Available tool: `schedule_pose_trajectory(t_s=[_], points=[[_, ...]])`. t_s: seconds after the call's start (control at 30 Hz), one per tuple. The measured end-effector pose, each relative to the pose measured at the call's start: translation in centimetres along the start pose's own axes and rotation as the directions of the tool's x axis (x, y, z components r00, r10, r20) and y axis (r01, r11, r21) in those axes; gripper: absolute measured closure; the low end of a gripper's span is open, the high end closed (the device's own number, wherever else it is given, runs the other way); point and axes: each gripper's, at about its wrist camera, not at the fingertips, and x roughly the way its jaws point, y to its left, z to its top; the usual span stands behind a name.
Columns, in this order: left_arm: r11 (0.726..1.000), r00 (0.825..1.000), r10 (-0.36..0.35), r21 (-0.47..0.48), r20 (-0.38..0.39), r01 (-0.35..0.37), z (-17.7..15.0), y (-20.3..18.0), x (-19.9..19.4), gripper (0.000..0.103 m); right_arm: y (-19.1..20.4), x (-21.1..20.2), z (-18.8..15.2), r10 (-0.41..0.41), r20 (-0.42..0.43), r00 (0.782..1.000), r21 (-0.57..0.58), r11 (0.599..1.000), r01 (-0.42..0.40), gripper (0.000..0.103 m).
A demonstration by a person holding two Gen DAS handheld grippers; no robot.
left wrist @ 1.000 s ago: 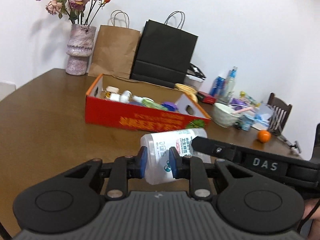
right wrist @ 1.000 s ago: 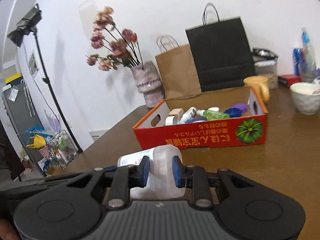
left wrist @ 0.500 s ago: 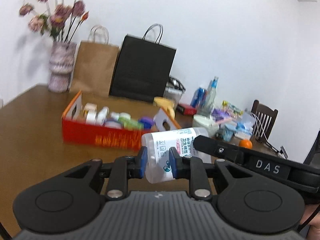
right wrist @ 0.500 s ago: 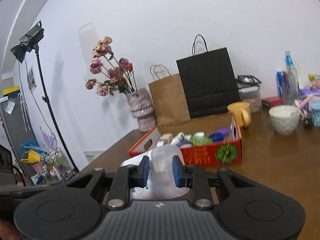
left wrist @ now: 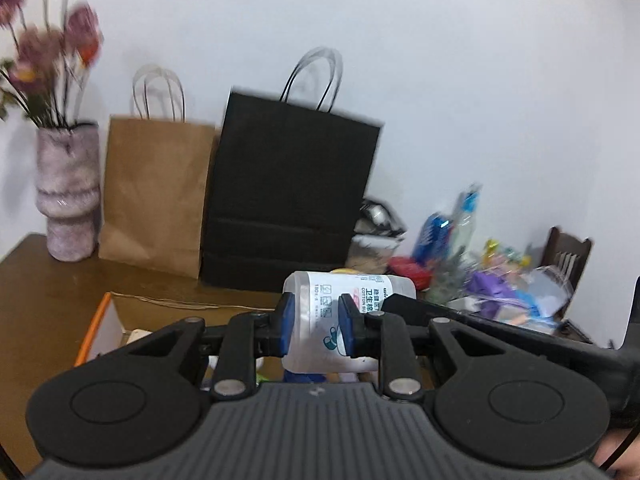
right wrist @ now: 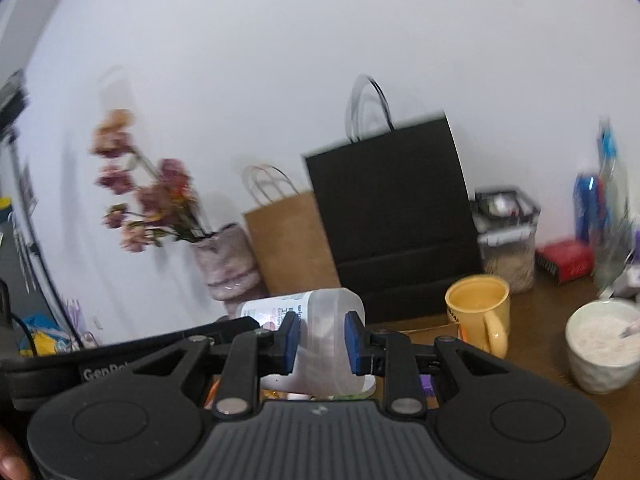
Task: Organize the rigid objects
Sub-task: 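Lift the pill bottle into the box and open both tools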
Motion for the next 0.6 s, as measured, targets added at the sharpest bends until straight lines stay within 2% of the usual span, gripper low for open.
schedule_pose_trajectory(t_s=[0.07, 0.2, 0.33, 0.37, 0.43, 0.47, 0.53, 0.57, 0.6], points=[[1.000, 0.998, -0.003, -0.017, -0.062, 0.002, 0.2, 1.2, 4.2, 0.079, -2.5, 4.2, 0.4, -0.028, -0.076, 0.997, 0.057, 0.998, 0.033, 0.079], [0.996, 0.978, 0.037, -0.076, -0.206, -0.054, -1.0, 3.3, 11.7, 0.082, -4.8, 10.6, -0.9, -0.128, -0.180, 0.975, 0.061, 0.988, 0.141, 0.081], [0.993, 0.960, 0.023, -0.106, -0.279, -0.055, -2.2, 4.8, 15.2, 0.080, -6.6, 13.8, -2.2, -0.172, -0.243, 0.955, 0.083, 0.977, 0.198, 0.081], [0.992, 0.956, 0.030, -0.109, -0.291, -0.065, -2.5, 5.2, 15.6, 0.079, -6.8, 14.4, -2.5, -0.176, -0.254, 0.951, 0.073, 0.977, 0.201, 0.081], [0.991, 0.953, 0.045, -0.108, -0.299, -0.081, -2.7, 5.5, 15.6, 0.066, -6.7, 14.4, -2.9, -0.201, -0.244, 0.949, 0.040, 0.975, 0.217, 0.078], [0.991, 0.956, 0.056, -0.101, -0.289, -0.089, -2.6, 5.6, 15.1, 0.062, -6.4, 14.0, -3.0, -0.215, -0.234, 0.948, 0.018, 0.974, 0.225, 0.073], [0.993, 0.961, 0.087, -0.057, -0.262, -0.106, -2.5, 5.7, 13.6, 0.048, -6.1, 13.1, -2.9, -0.223, -0.218, 0.950, -0.002, 0.974, 0.227, 0.061], [0.993, 0.962, 0.097, -0.038, -0.254, -0.111, -2.3, 5.7, 12.8, 0.047, -5.8, 12.3, -2.7, -0.219, -0.212, 0.952, -0.007, 0.975, 0.222, 0.056], [0.993, 0.962, 0.108, -0.019, -0.251, -0.117, -2.2, 5.7, 11.9, 0.045, -5.3, 11.4, -2.5, -0.215, -0.207, 0.954, -0.016, 0.976, 0.217, 0.056]])
